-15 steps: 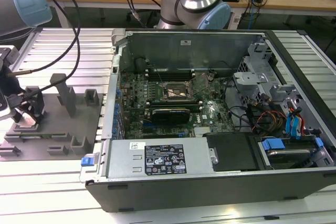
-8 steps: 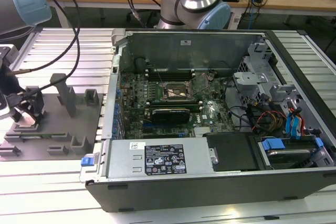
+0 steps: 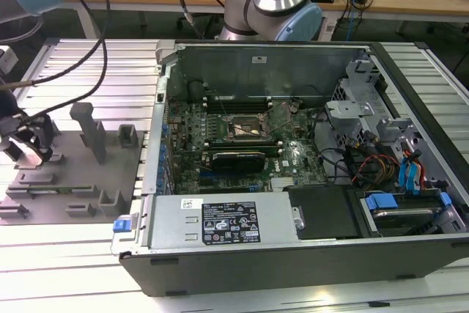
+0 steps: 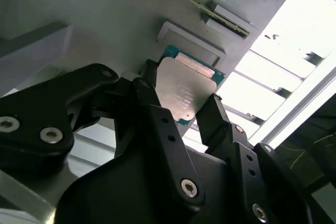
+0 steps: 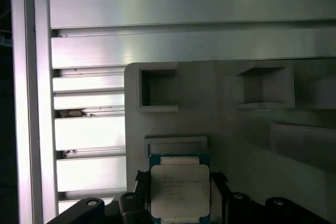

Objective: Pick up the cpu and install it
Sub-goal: 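Pick up the cpu and move it towards the insertion slot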

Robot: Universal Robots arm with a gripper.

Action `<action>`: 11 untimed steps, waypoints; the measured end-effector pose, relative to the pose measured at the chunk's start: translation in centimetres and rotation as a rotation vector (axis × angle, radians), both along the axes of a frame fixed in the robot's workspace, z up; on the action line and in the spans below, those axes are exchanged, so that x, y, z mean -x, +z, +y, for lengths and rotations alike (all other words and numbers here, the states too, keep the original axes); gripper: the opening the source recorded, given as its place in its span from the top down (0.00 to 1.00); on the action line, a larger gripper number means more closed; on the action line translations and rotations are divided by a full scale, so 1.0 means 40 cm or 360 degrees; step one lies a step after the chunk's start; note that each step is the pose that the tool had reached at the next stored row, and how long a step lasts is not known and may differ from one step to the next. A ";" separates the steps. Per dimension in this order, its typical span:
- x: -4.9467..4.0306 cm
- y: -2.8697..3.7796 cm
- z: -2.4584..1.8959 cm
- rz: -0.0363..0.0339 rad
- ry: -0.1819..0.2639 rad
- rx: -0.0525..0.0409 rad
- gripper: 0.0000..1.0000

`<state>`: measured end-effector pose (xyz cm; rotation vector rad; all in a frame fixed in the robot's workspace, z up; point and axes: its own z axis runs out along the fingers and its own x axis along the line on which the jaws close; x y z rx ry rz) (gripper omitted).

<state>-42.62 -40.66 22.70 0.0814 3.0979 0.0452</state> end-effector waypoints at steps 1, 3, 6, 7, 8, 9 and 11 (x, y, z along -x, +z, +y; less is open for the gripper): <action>0.000 0.007 0.000 0.0000 0.0000 0.0000 0.45; 0.000 0.026 0.000 0.0000 0.0000 0.0000 0.45; 0.000 0.047 0.000 0.0000 0.0000 0.0000 0.45; 0.000 0.057 0.000 0.0000 0.0000 0.0000 0.45; 0.000 0.068 0.001 0.0000 0.0000 0.0000 0.45; 0.000 0.075 0.001 0.0000 0.0000 0.0000 0.45; 0.000 0.086 0.001 0.0000 0.0000 0.0000 0.45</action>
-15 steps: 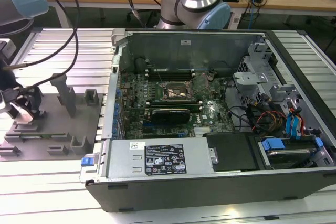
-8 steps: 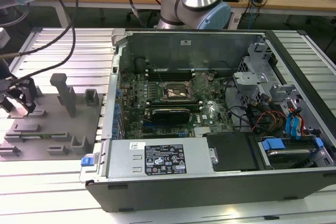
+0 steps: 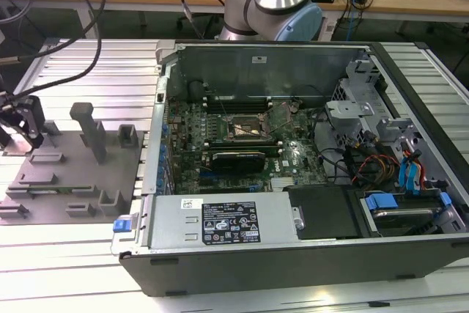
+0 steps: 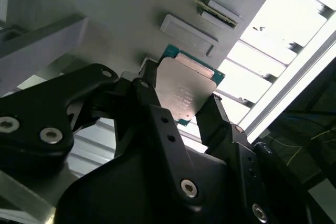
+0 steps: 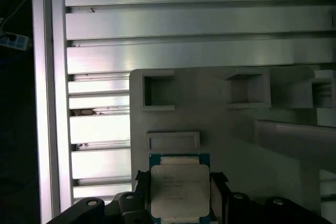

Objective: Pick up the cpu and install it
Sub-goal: 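Pick up the cpu and move it towards the insertion slot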

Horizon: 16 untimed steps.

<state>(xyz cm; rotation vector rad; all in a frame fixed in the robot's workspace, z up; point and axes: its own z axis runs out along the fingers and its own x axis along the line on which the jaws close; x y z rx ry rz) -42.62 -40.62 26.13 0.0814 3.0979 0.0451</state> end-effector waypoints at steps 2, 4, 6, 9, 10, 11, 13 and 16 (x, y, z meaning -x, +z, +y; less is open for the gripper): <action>0.000 0.007 0.000 0.0000 0.0000 0.0000 0.45; 0.000 0.013 0.000 0.0000 0.0000 0.0000 0.45; 0.000 0.023 0.000 0.0000 0.0000 0.0000 0.45; 0.000 0.044 0.000 0.0000 0.0000 0.0000 0.45; 0.000 0.048 0.000 0.0000 0.0000 0.0000 0.45; 0.000 0.052 0.000 0.0000 0.0000 0.0000 0.45; 0.000 0.059 0.001 0.0000 0.0000 0.0000 0.45; 0.000 0.072 0.001 -0.0001 0.0000 0.0000 0.45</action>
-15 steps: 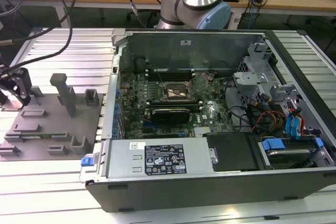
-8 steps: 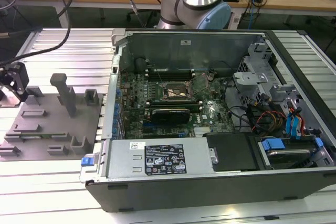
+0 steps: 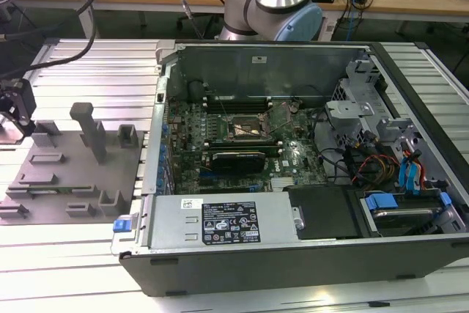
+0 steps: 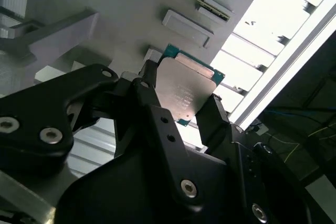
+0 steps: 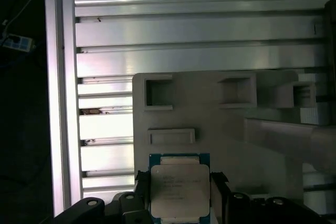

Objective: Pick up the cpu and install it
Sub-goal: 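Pick up the cpu and move it towards the insertion slot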

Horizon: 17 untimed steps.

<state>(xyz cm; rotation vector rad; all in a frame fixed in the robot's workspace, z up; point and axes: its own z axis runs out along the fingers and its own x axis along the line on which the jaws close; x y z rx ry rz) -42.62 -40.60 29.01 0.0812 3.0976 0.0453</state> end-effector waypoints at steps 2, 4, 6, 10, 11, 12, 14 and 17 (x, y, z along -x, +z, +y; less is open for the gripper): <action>0.000 0.011 0.000 0.0000 0.0000 0.0000 0.45; 0.000 0.024 0.001 0.0000 0.0000 0.0000 0.45; 0.000 0.034 0.001 -0.0001 0.0000 0.0000 0.45; 0.000 0.054 0.002 -0.0002 0.0000 0.0000 0.45; 0.000 0.060 0.002 -0.0002 0.0000 0.0000 0.45; 0.000 0.073 0.002 -0.0003 0.0000 0.0000 0.45; 0.000 0.094 0.003 -0.0003 0.0000 0.0000 0.45; 0.000 0.123 0.004 -0.0004 0.0000 0.0000 0.45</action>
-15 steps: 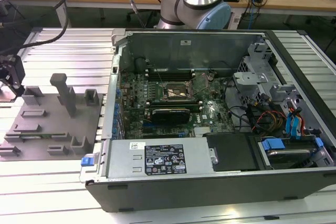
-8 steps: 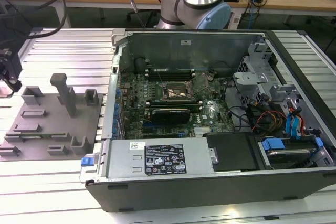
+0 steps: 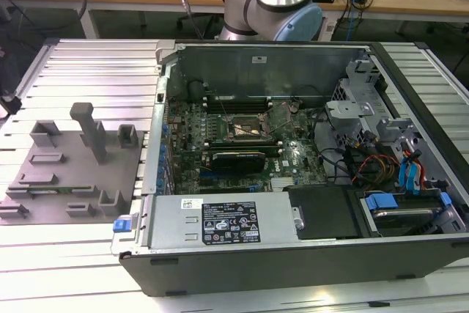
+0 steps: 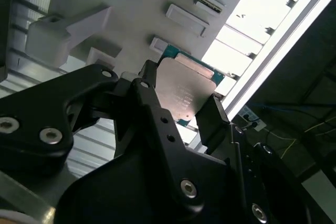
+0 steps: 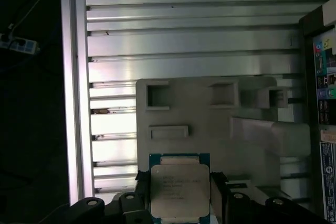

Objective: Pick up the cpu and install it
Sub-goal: 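Pick up the cpu and move it towards the insertion slot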

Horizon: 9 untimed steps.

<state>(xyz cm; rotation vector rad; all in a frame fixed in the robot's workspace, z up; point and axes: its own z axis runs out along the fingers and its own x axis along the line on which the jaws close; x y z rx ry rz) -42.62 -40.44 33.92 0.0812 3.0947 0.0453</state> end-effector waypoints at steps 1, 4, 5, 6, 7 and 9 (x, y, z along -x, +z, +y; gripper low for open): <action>0.000 0.013 0.001 -0.0001 0.0000 0.0000 0.45; 0.000 0.036 0.002 -0.0003 0.0000 0.0000 0.45; 0.000 0.046 0.002 -0.0003 0.0000 0.0000 0.45; 0.000 0.053 0.003 -0.0004 0.0000 0.0000 0.45; 0.000 0.058 0.003 -0.0004 0.0000 0.0000 0.45; 0.000 0.078 0.004 -0.0006 0.0000 0.0000 0.45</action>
